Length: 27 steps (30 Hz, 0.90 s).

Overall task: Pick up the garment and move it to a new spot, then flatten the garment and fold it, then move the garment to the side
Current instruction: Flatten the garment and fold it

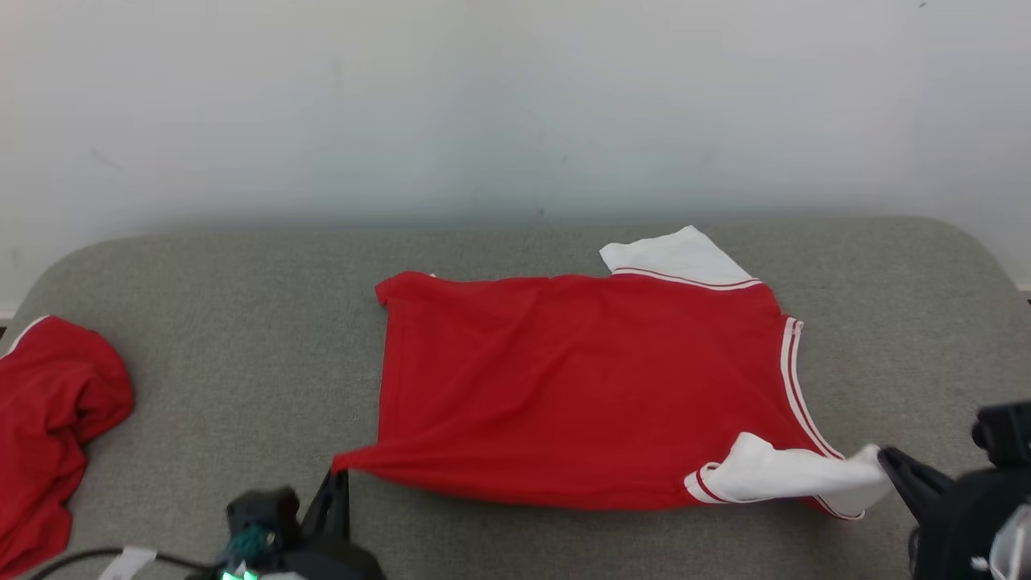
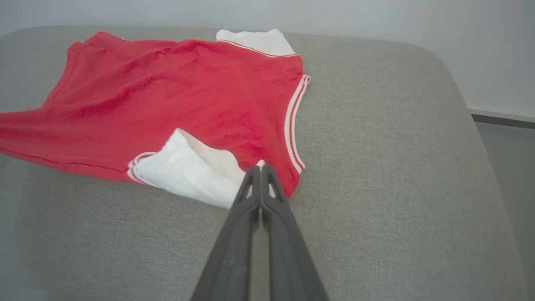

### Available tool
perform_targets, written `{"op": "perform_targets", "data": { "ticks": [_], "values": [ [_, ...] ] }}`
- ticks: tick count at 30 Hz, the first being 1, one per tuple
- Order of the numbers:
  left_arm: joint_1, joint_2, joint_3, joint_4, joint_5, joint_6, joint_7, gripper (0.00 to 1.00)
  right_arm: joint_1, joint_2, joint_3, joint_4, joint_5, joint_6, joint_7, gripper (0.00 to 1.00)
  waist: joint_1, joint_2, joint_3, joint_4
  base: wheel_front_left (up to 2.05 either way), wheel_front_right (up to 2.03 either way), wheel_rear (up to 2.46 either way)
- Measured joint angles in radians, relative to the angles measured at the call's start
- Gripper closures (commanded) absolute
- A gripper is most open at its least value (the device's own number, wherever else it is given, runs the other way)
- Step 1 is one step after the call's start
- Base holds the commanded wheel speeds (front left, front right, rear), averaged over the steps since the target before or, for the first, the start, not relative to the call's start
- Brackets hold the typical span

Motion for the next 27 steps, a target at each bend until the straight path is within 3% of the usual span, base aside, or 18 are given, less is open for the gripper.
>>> {"op": "perform_targets", "data": {
  "ticks": [3,5,9,15,27],
  "values": [
    [-0.094,-0.013,-0.021,0.020,0.028,0.004,0.023,1.00,-0.132,-0.061,0.101,0.115,-0.029,0.000,-0.076,1.00,0.0001,0.0000,0.026,0.011,0.00,0.00,0.00],
    [-0.219,-0.048,-0.066,0.098,0.051,-0.011,0.066,1.00,-0.328,-0.145,0.246,0.281,-0.062,0.000,-0.209,1.00,0.0002,0.0001,0.076,0.024,0.00,0.00,0.00],
    [-0.324,-0.080,-0.105,0.187,0.086,-0.012,0.103,1.00,-0.483,-0.193,0.345,0.437,-0.088,0.000,-0.352,1.00,0.0003,0.0001,0.132,0.044,0.00,0.00,0.00],
    [-0.407,-0.098,-0.123,0.286,0.095,-0.017,0.126,1.00,-0.629,-0.207,0.430,0.635,-0.114,0.000,-0.546,1.00,0.0003,0.0001,0.189,0.084,0.00,0.00,0.00],
    [-0.506,-0.110,-0.157,0.418,0.117,-0.012,0.140,1.00,-0.796,-0.180,0.552,0.882,-0.124,0.000,-0.688,1.00,0.0001,0.0001,0.231,0.109,0.00,0.00,0.00]
  ]
}}
